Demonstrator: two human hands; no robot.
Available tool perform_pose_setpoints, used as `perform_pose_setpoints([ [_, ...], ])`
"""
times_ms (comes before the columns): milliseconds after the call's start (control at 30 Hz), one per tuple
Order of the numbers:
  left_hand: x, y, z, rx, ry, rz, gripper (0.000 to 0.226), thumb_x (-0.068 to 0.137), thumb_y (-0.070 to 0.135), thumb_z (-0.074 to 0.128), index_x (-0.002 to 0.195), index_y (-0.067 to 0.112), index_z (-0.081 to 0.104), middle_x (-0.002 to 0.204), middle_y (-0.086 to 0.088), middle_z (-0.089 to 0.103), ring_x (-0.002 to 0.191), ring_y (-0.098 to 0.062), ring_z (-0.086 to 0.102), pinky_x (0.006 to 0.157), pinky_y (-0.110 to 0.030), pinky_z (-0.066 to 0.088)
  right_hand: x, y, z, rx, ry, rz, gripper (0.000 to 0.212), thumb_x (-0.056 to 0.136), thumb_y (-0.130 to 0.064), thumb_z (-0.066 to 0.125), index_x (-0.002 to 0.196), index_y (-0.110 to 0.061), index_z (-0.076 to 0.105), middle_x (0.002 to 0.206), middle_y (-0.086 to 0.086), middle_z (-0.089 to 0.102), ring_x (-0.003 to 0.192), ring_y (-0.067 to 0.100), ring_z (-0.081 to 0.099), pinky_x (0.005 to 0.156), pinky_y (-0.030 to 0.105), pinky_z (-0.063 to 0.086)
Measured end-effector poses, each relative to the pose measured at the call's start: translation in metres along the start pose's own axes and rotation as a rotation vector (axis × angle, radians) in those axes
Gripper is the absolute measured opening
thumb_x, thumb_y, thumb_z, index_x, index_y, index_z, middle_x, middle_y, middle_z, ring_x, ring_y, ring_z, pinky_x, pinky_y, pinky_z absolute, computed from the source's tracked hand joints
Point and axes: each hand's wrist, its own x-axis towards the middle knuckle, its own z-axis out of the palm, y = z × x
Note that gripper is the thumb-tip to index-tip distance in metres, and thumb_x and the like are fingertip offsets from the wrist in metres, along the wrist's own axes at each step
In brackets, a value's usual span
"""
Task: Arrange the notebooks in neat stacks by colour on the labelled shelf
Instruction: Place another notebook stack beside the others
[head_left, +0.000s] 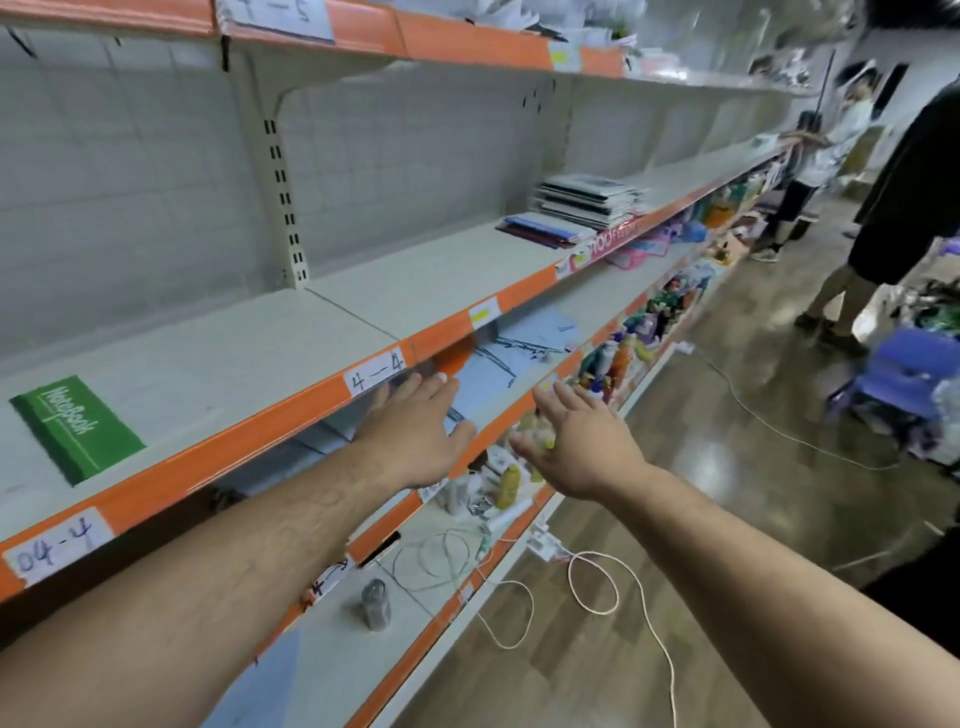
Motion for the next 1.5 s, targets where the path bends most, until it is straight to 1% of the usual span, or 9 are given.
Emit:
perform_pose_setpoints([
  [100, 0.039, 0.046, 0.000, 0.000, 0.001, -0.003, 0.069, 0.102, 0.058, 0.022, 0.160, 0.025, 0.006, 0.167, 0.003, 0.004, 0.154, -0.019, -0.001, 0.124, -0.046, -0.002, 0.017, 0.050, -0.013, -0.007, 0.001, 0.007, 0.082, 0.093, -0.075, 0.029, 0.159, -0.030, 0.012, 0.167, -0.001, 0.008, 0.153, 0.024, 0.006, 0.122, 0.048, 0.014],
  [333, 0.124, 0.138, 0.004, 0.002, -0.010, 0.034, 0.068, 0.102, 0.056, 0.021, 0.160, 0.022, 0.009, 0.167, 0.003, 0.008, 0.154, -0.020, 0.002, 0.123, -0.048, 0.001, 0.050, 0.156, -0.043, -0.044, 0.014, 0.062, 0.081, 0.093, -0.074, 0.029, 0.159, -0.030, 0.013, 0.166, 0.000, 0.010, 0.152, 0.026, 0.010, 0.121, 0.049, 0.019],
  [567, 0.217, 0.204, 0.010, 0.023, 0.015, 0.129, 0.070, 0.100, 0.058, 0.020, 0.160, 0.022, 0.012, 0.167, 0.002, 0.012, 0.153, -0.021, 0.006, 0.123, -0.051, 0.006, 0.097, 0.238, -0.053, -0.024, 0.044, 0.130, 0.080, 0.094, -0.073, 0.031, 0.159, -0.030, 0.013, 0.166, 0.000, 0.010, 0.152, 0.026, 0.009, 0.122, 0.047, 0.017],
  [733, 0.295, 0.245, 0.018, -0.008, -0.012, 0.168, 0.069, 0.100, 0.057, 0.021, 0.160, 0.023, 0.011, 0.167, 0.001, 0.011, 0.154, -0.021, 0.004, 0.123, -0.050, 0.003, 0.146, 0.297, -0.056, -0.012, 0.033, 0.192, 0.081, 0.093, -0.072, 0.032, 0.159, -0.029, 0.013, 0.167, -0.001, 0.009, 0.153, 0.024, 0.007, 0.122, 0.046, 0.017],
  [900, 0.391, 0.288, 0.017, -0.037, 0.003, 0.243, 0.068, 0.101, 0.057, 0.020, 0.160, 0.023, 0.012, 0.167, 0.002, 0.012, 0.153, -0.020, 0.007, 0.123, -0.050, 0.004, 0.205, 0.357, -0.066, -0.034, 0.066, 0.248, 0.077, 0.095, -0.070, 0.033, 0.158, -0.030, 0.015, 0.166, -0.001, 0.012, 0.152, 0.025, 0.010, 0.121, 0.047, 0.019],
  [1033, 0.461, 0.317, 0.011, -0.042, -0.012, 0.289, 0.068, 0.101, 0.055, 0.020, 0.160, 0.022, 0.010, 0.167, 0.003, 0.009, 0.154, -0.020, 0.005, 0.123, -0.050, 0.004, 0.255, 0.404, -0.079, -0.063, 0.037, 0.290, 0.078, 0.095, -0.070, 0.032, 0.158, -0.028, 0.014, 0.166, 0.001, 0.012, 0.152, 0.026, 0.010, 0.121, 0.045, 0.019],
  [1133, 0.505, 0.332, 0.008, -0.049, -0.014, 0.307, 0.068, 0.101, 0.056, 0.019, 0.160, 0.022, 0.009, 0.167, 0.002, 0.007, 0.154, -0.021, 0.005, 0.124, -0.049, 0.003, 0.294, 0.436, -0.085, -0.079, 0.067, 0.294, 0.079, 0.095, -0.070, 0.031, 0.158, -0.027, 0.015, 0.166, 0.003, 0.013, 0.152, 0.027, 0.012, 0.121, 0.046, 0.020],
  [1400, 0.604, 0.362, 0.012, -0.037, 0.000, 0.291, 0.069, 0.101, 0.056, 0.021, 0.160, 0.022, 0.011, 0.167, 0.002, 0.011, 0.153, -0.021, 0.007, 0.123, -0.050, 0.006, 0.383, 0.510, -0.077, -0.067, 0.055, 0.251, 0.082, 0.092, -0.073, 0.026, 0.158, -0.025, 0.016, 0.165, 0.005, 0.018, 0.152, 0.024, 0.012, 0.120, 0.046, 0.021],
  [1500, 0.639, 0.374, 0.021, -0.029, 0.003, 0.271, 0.068, 0.101, 0.056, 0.021, 0.159, 0.022, 0.012, 0.166, 0.001, 0.013, 0.153, -0.021, 0.009, 0.123, -0.052, 0.007, 0.421, 0.539, -0.070, -0.050, 0.029, 0.212, 0.080, 0.094, -0.071, 0.026, 0.158, -0.025, 0.016, 0.165, 0.005, 0.016, 0.153, 0.025, 0.012, 0.121, 0.047, 0.021],
])
